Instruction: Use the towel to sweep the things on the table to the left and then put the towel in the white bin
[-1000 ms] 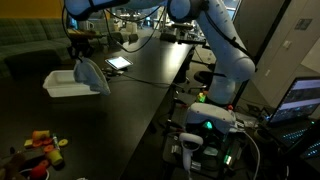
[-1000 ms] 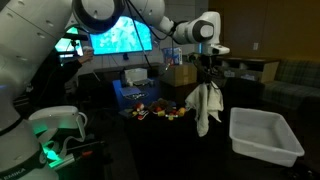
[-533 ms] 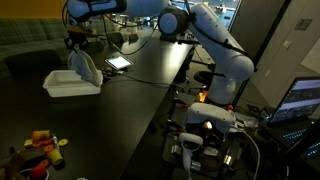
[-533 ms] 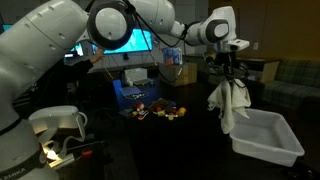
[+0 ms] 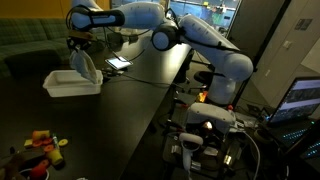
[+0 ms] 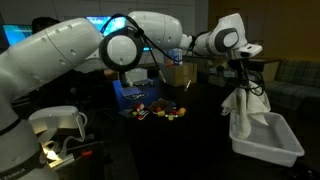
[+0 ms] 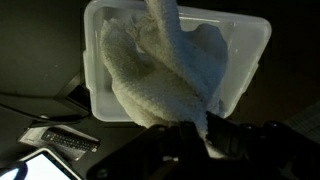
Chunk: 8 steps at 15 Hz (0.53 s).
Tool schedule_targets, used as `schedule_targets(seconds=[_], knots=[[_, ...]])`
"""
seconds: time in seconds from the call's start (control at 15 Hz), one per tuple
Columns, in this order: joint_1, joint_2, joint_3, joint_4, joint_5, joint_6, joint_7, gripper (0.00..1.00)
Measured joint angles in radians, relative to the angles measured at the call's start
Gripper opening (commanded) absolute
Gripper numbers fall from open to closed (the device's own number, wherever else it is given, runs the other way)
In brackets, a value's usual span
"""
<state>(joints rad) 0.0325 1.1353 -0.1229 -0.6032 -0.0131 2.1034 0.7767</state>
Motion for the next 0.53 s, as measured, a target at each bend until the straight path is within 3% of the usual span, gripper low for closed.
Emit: schedule_targets(seconds=[0.4,0.47,0.53], knots=[[-0.015,0.093,-0.041,0.036,-0.017,0.0,0.054,0.11],[-0.017,0.105,-0.047,0.037,-0.02,-0.001,0.06,0.37],[-0.019,0.116,-0.053,0.039,-0.022,-0.001,0.065,0.39]])
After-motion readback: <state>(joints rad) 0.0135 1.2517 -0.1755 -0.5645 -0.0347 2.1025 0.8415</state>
